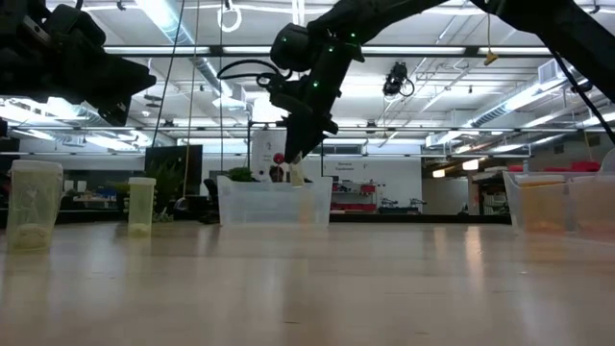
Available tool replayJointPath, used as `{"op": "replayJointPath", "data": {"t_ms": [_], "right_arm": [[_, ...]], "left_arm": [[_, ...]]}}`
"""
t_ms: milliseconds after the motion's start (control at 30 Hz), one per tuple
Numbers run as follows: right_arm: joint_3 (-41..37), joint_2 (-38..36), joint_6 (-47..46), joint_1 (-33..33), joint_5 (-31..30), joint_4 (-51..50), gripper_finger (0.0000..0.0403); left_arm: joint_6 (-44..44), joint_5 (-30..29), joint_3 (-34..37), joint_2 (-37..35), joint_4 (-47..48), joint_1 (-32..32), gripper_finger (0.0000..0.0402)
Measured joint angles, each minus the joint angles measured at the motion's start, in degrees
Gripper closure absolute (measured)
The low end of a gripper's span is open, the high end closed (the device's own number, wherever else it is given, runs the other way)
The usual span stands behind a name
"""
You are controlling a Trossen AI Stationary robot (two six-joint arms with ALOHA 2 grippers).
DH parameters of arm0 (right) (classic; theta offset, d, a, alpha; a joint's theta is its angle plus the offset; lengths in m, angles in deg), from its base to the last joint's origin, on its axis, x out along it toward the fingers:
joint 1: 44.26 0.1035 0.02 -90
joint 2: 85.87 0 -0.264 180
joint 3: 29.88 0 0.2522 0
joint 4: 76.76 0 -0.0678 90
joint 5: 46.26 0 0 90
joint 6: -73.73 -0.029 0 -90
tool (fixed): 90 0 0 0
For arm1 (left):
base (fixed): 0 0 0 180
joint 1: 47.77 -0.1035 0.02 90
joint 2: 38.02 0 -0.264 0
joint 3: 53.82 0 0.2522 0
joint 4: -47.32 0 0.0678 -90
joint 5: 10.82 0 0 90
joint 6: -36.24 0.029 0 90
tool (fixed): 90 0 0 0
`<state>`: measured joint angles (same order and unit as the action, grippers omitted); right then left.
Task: Pick and place medicine bottles into bin by pill shape (circle, oval)
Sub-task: Put the small yellow pill bottle into the top transparent bin
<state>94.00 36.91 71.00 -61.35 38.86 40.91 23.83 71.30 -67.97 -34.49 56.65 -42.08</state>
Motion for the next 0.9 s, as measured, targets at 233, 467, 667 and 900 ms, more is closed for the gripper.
{"op": "replayJointPath", "data": {"t_ms": [233,467,667,900], "right_arm": [[-4.83,0.01,-3.57,0.07,-2.85,1.1,0.0265],[-8.91,0.01,-6.22,0.12,-2.83,3.8,0.0265],[-10.04,0.03,-6.97,0.13,-2.83,3.86,0.0265],[-10.04,0.03,-6.97,0.13,-2.83,3.95,0.0257]], "left_arm": [[0.03,0.02,-0.01,0.0,0.0,0.01,0.0319],[-0.01,0.02,-0.02,0.0,0.0,0.0,0.0312],[0.01,0.01,-0.02,0.0,-0.02,0.01,0.0319],[0.01,0.02,0.0,0.0,0.0,0.02,0.0317]]}}
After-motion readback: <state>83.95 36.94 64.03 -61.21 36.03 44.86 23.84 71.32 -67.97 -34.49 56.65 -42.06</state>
